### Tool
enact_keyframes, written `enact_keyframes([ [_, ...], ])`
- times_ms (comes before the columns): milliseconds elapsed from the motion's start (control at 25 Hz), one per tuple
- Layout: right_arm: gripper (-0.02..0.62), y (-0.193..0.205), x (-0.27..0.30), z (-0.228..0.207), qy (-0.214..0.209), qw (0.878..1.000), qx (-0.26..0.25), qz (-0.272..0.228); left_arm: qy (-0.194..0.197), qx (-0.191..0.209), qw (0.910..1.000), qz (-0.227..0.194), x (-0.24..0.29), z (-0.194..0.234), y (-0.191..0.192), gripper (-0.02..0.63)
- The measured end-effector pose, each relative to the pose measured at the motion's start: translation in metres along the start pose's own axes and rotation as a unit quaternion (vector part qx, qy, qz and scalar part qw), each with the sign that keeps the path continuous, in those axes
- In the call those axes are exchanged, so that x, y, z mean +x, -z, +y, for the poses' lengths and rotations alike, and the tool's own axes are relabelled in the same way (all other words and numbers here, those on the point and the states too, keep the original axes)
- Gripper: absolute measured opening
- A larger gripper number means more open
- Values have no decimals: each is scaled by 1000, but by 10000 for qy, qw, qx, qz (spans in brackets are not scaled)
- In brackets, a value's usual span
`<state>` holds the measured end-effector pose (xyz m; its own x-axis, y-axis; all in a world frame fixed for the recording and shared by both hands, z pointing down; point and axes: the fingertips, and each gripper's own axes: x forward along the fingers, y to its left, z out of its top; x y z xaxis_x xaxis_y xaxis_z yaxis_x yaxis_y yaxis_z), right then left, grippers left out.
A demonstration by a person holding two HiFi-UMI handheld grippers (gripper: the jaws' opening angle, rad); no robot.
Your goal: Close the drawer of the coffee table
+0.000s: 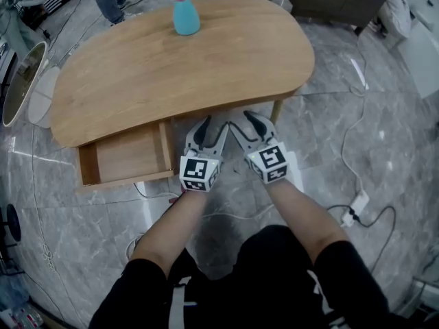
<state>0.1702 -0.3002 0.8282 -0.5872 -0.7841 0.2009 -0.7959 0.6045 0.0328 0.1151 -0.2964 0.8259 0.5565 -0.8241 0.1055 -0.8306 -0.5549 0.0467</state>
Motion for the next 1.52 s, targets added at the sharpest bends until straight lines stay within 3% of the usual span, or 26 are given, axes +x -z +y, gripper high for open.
enact_keyframes([
  [280, 198, -12, -29, 25, -328, 9993, 89, -140, 231, 93, 9991, -346, -29, -24, -14, 184],
  [480, 198, -21, -56, 36, -385, 9988, 245, -189, 246, -241, 9981, -518, -53, -35, -35, 184],
  [720, 199, -62, -106, 80, -521, 9960, 724, 29, 234, -324, 9991, -159, -109, -57, -62, 184],
  [880, 199, -100, -127, 116, -661, 9958, 626, 88, 90, -415, 9990, 97, -144, -56, -88, 184],
  [1200, 199, -184, -163, 171, -389, 9947, 955, -49, -159, -424, 9989, 123, -209, -48, -162, 184],
  [1520, 199, -179, -204, 198, 81, 9926, 1098, 522, 61, -296, 9988, 380, -272, -48, -191, 184],
])
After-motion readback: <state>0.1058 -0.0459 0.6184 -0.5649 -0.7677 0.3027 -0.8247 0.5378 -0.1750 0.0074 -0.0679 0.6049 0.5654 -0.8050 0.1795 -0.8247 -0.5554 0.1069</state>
